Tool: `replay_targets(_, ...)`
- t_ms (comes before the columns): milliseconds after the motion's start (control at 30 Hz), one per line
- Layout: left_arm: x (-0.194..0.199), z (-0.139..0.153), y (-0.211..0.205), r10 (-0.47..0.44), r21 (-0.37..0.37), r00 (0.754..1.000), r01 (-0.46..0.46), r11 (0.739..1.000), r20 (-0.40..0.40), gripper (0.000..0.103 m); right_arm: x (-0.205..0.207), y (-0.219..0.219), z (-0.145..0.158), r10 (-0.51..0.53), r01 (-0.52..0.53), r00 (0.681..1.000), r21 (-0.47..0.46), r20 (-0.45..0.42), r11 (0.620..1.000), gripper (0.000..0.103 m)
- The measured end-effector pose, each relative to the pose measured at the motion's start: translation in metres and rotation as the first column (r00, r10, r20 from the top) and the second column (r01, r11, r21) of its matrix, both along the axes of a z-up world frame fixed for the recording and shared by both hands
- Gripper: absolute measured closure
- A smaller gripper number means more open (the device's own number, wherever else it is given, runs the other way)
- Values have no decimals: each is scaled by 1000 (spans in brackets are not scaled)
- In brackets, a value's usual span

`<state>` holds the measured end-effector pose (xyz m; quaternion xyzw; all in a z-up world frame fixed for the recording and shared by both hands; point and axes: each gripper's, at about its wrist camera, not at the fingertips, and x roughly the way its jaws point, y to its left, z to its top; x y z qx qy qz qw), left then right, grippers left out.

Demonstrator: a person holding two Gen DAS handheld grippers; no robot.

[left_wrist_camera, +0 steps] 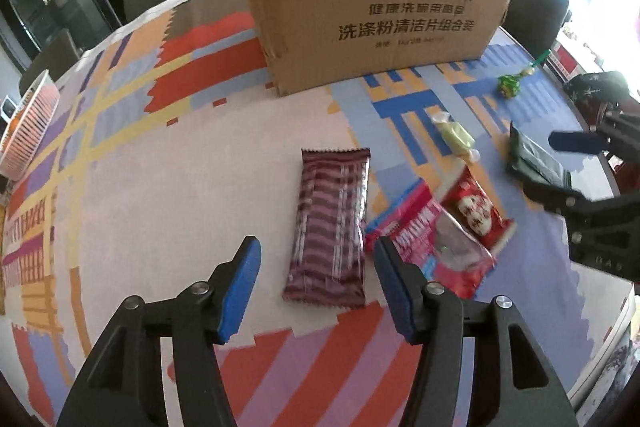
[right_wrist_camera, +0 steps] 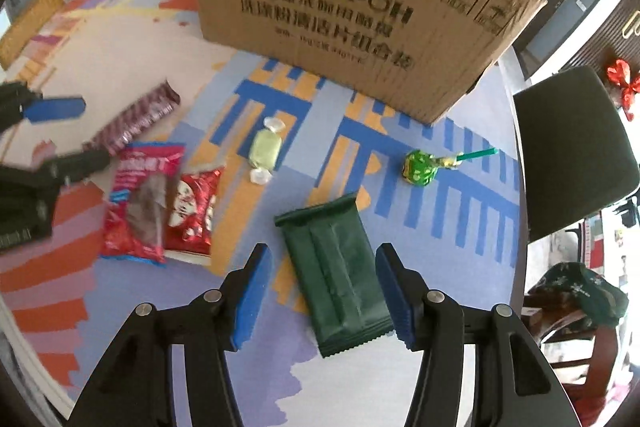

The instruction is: Organize snacks

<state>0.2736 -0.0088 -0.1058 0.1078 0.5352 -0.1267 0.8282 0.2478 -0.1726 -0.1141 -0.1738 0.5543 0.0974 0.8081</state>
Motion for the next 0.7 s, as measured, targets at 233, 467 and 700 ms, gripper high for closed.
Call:
replay_targets(233,24,-12,-11,-23,-15,999,22,1000,-28,45,11,-11,-9,-30,31,998,33,-52,999,48)
replay_targets(467,40,-20,-15,-9,-5,998,9,1000,-59,46,19,-20,-16,-35,40,997,66,-72,997,48)
replay_targets(700,43,-19,-15,-9,-30,997,7,1000,-81,65,26,-25,-22,-48,57,995,103,-88,993,56)
